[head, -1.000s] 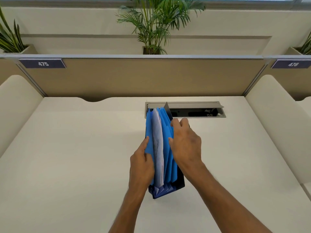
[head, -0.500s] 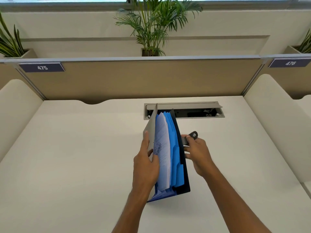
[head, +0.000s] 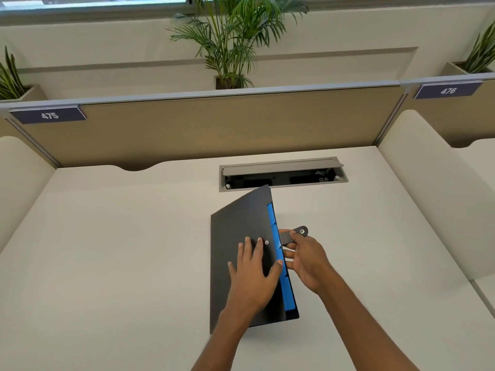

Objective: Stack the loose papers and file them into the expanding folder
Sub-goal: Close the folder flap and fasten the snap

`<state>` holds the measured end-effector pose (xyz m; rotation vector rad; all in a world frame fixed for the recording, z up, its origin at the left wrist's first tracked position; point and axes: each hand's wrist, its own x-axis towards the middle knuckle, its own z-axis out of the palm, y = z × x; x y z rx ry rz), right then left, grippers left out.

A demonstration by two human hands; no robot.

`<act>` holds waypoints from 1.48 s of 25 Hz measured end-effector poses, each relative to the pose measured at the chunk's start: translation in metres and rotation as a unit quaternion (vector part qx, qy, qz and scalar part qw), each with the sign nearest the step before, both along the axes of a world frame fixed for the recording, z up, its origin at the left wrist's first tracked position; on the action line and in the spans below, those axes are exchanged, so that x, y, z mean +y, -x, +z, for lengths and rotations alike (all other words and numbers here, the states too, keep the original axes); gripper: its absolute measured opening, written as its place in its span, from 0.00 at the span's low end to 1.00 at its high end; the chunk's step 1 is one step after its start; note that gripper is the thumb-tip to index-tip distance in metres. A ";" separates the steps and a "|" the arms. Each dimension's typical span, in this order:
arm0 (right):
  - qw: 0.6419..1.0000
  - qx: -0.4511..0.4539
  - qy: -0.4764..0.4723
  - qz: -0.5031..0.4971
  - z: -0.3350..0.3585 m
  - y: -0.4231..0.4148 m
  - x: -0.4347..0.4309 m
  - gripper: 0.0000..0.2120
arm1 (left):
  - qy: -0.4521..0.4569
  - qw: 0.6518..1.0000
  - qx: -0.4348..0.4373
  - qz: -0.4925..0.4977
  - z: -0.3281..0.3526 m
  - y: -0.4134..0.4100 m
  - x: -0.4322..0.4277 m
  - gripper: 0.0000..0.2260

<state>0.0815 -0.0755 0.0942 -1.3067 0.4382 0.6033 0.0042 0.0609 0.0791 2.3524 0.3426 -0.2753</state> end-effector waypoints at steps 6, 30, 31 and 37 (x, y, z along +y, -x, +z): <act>0.998 0.052 0.023 -0.032 -0.038 0.004 -0.027 0.19 | -0.108 0.989 0.031 -0.091 -0.035 -0.002 -0.004 0.28; 0.862 -0.312 0.399 0.011 -0.091 0.032 -0.071 0.08 | -0.181 0.968 0.069 -0.163 -0.083 0.003 -0.042 0.34; 0.855 -0.330 0.399 0.036 -0.093 0.034 -0.069 0.08 | -0.178 0.969 0.068 -0.161 -0.084 0.002 -0.042 0.34; 0.783 -0.385 0.462 0.161 -0.111 0.036 -0.063 0.10 | -0.158 0.974 0.068 -0.150 -0.088 0.002 -0.041 0.35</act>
